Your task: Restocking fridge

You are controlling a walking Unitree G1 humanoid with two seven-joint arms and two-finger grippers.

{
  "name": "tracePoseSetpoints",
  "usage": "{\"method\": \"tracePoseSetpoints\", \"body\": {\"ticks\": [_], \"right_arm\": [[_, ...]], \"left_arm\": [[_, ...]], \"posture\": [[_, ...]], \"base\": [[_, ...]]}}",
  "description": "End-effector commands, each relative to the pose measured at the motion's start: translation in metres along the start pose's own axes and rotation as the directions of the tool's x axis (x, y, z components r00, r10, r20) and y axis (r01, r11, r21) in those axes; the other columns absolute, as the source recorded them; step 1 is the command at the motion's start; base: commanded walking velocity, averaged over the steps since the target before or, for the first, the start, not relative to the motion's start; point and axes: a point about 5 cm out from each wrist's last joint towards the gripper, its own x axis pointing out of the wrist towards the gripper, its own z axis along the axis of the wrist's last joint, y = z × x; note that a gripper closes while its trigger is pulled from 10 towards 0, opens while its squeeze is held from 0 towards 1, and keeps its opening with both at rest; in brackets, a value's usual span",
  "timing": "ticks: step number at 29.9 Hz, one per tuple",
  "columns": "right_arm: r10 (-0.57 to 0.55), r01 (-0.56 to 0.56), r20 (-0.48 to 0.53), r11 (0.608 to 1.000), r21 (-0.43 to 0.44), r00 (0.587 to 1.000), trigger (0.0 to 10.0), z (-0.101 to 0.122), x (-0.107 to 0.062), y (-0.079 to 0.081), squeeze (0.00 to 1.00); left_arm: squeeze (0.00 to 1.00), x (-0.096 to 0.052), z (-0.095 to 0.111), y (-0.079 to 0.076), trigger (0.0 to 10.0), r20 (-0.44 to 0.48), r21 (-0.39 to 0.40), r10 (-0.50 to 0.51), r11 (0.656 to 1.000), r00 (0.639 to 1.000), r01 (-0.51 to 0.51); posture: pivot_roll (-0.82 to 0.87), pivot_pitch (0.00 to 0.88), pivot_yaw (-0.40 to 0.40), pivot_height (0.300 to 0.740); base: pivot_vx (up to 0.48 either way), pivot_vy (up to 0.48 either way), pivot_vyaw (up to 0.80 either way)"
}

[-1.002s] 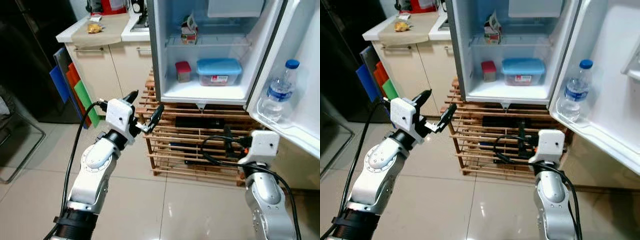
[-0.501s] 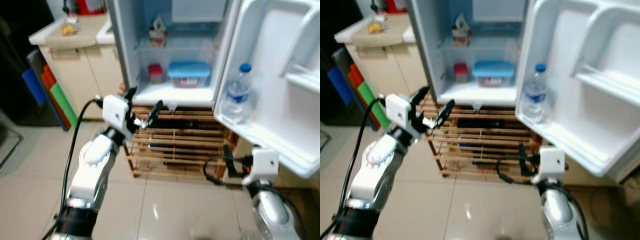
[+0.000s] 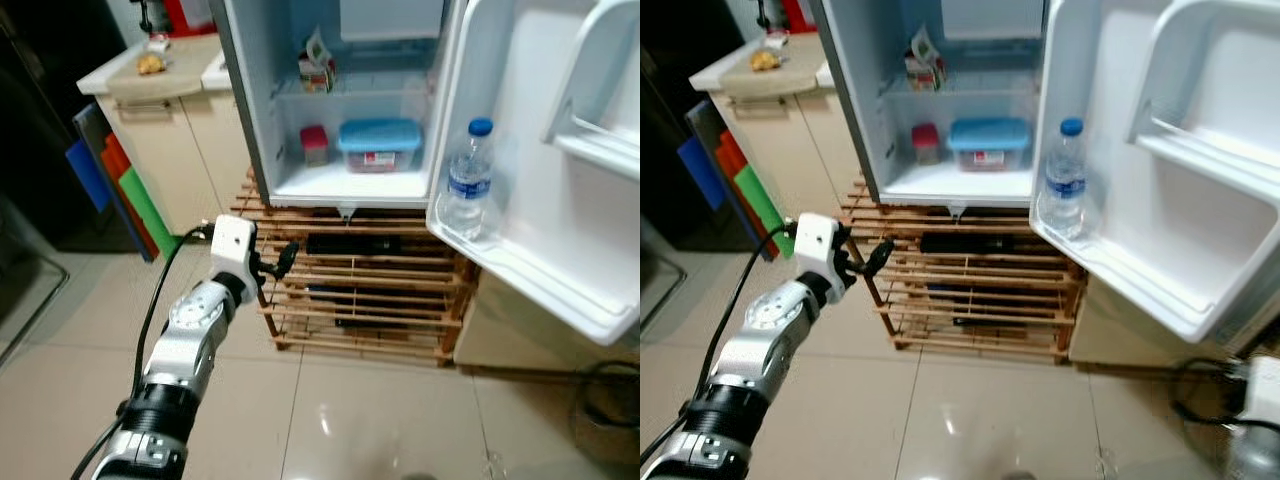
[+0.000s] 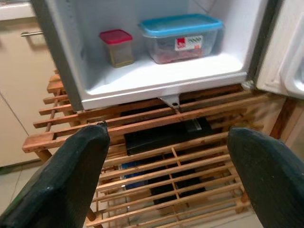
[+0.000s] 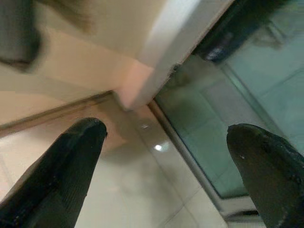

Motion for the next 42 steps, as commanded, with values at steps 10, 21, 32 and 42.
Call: {"method": "tracePoseSetpoints", "body": {"ticks": [10,21,32,42], "right_arm": [[-0.113,0.105,0.163,0.993,0.059,0.980,10.0,0.059,0.021,-0.031,0.00],[0.331,-0.487,0.549,0.858,0.162,0.767,10.0,0.145,-0.031,0.036,0.00],[0.839,-0.975,0.538,0.049,-0.217,-0.078,10.0,0.168,-0.208,0.112,0.00],[0.811,-0.950,0.495,0.267,0.160,0.311,10.0,0.144,-0.140,0.107,0.00]], "left_arm": [[0.00,0.003,-0.005,0.004,10.0,-0.030,0.069,0.009,0.998,1.000,-0.007],[0.00,-0.018,-0.080,0.018,10.0,-0.467,0.054,0.015,0.998,0.884,0.012],[0.00,-0.093,-0.167,0.027,10.0,-0.882,0.234,0.011,0.878,0.471,0.418],[0.00,-0.097,-0.174,0.021,10.0,-0.894,0.217,-0.027,0.849,0.448,0.483]], "posture": [[-0.29,0.000,0.126,0.740],[-0.28,0.006,0.135,0.740],[-0.30,0.004,0.146,0.740],[-0.29,0.002,0.130,0.740]], "base": [[0.000,0.000,0.00],[0.000,0.000,0.00],[0.000,0.000,0.00],[0.000,0.000,0.00]]}}
